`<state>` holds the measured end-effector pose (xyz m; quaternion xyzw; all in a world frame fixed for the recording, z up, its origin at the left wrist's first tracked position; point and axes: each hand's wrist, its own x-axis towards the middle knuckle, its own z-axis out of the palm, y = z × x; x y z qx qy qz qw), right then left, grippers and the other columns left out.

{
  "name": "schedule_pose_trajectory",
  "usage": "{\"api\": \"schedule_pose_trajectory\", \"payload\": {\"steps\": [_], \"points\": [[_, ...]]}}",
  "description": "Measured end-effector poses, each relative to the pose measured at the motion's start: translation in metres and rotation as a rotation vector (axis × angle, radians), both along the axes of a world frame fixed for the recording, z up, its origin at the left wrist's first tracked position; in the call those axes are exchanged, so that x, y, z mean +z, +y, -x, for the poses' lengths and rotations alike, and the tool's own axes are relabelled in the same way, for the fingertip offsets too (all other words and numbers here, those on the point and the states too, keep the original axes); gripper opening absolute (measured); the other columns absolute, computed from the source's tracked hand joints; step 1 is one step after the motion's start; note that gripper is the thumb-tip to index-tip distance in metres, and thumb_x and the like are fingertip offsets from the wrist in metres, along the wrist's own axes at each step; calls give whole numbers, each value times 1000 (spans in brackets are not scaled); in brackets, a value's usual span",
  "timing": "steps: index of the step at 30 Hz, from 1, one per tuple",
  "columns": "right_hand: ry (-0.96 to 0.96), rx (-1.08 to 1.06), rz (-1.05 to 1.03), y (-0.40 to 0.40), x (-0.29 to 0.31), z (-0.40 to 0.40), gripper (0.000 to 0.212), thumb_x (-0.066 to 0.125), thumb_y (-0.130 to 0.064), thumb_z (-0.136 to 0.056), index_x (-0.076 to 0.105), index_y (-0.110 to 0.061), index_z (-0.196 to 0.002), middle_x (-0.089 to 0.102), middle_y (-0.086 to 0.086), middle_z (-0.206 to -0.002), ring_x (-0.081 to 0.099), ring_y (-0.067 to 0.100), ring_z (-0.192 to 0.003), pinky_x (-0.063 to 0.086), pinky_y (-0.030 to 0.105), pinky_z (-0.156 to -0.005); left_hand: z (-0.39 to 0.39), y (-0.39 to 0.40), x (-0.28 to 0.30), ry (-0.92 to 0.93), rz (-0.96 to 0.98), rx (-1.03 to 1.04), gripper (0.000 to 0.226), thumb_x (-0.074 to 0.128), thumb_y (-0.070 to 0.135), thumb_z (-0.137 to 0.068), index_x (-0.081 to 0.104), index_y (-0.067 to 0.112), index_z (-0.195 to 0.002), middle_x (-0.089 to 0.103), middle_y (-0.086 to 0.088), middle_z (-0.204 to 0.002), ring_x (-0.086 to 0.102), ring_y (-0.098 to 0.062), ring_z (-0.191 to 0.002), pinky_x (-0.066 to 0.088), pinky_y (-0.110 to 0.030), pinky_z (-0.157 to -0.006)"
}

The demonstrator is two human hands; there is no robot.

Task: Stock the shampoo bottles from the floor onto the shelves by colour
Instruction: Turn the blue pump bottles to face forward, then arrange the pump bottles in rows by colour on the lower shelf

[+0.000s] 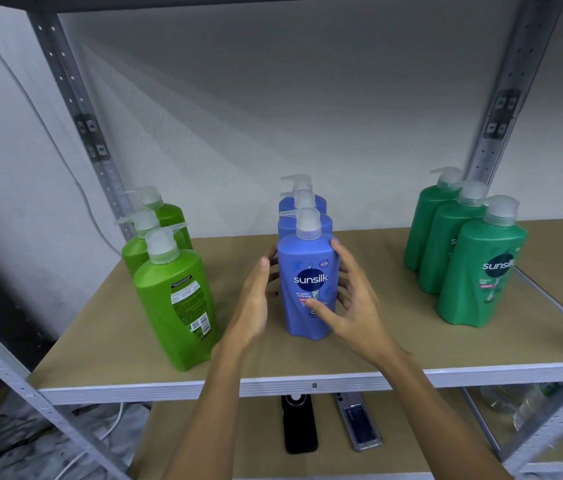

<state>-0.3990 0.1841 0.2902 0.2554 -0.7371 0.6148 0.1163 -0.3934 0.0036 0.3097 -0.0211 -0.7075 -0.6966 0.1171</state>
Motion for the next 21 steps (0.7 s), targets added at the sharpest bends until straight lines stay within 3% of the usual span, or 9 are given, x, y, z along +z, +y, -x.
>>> {"api": "schedule_pose_trajectory", "payload": {"steps": [6, 13, 18, 21], "points": [[-8, 14, -15, 3, 3, 1, 92, 83, -20, -84, 30, -46, -154, 47, -4, -148, 55, 14, -131, 52, 41, -105, -3, 0, -3, 2, 40, -22, 66, 33, 66, -94, 49, 29, -146, 63, 4, -138, 60, -19, -125, 48, -54, -105], [5, 14, -17, 4, 3, 0, 91, 83, -18, -84, 30, -44, -154, 48, -5, -147, 56, 15, -130, 53, 42, -104, -5, -2, -8, -8, 39, -34, 76, 38, 76, -86, 50, 30, -146, 61, 3, -140, 58, -19, -128, 46, -55, -108], [11, 14, -31, 4, 4, -1, 92, 84, -21, -84, 30, -44, -154, 48, -5, -147, 56, 16, -130, 51, 45, -105, -5, -2, -6, -4, 48, -18, 75, 37, 74, -88, 50, 28, -146, 60, 6, -141, 57, -16, -129, 46, -52, -108], [39, -22, -71, 7, 7, -5, 89, 81, -22, -86, 30, -43, -155, 47, -11, -146, 52, 10, -133, 49, 40, -109, -9, -2, -6, 34, 91, 3, 63, 35, 59, -96, 47, 26, -148, 57, 11, -144, 53, -7, -132, 43, -44, -113]]}}
